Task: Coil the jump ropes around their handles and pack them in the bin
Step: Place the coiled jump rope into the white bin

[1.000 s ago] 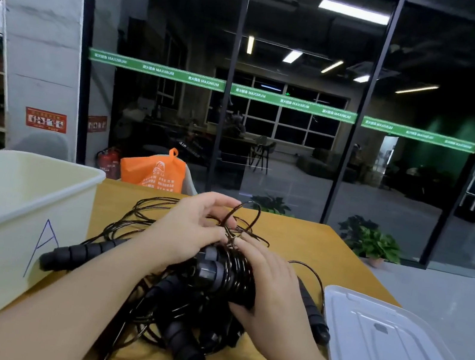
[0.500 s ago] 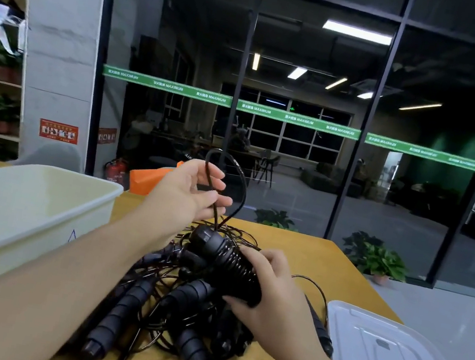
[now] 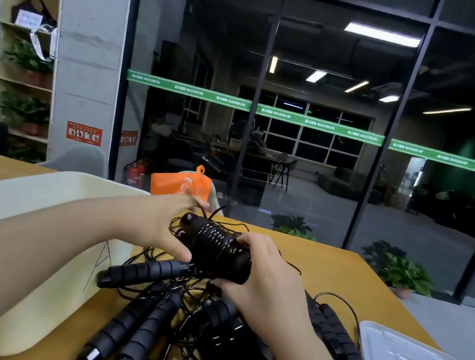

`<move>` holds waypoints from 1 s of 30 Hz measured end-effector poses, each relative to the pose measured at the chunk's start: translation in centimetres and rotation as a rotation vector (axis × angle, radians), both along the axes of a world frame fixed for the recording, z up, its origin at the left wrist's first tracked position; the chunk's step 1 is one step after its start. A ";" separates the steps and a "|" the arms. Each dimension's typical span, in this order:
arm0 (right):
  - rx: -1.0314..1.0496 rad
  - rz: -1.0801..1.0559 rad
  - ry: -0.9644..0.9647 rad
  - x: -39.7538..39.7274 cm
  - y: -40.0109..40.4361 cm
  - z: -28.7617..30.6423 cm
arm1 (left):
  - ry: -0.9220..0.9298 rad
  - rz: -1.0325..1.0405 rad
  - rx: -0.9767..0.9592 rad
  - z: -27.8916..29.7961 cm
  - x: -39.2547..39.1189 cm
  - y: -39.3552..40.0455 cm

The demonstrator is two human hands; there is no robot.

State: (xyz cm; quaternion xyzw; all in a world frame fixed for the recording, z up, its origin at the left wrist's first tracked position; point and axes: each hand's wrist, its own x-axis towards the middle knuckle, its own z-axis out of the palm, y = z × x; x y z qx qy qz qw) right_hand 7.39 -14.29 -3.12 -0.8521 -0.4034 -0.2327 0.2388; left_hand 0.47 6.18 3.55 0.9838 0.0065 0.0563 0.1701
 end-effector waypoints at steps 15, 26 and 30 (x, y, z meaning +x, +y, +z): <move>0.099 -0.045 0.178 2.1 1.2 1.4 | 0.117 0.325 0.124 -2.0 1.3 3.3; 0.258 0.052 0.296 2.3 1.9 2.6 | 0.140 0.292 -0.301 -1.4 1.1 3.5; 0.247 0.088 0.335 2.0 3.5 2.9 | 0.077 0.318 -0.358 -1.3 1.2 4.4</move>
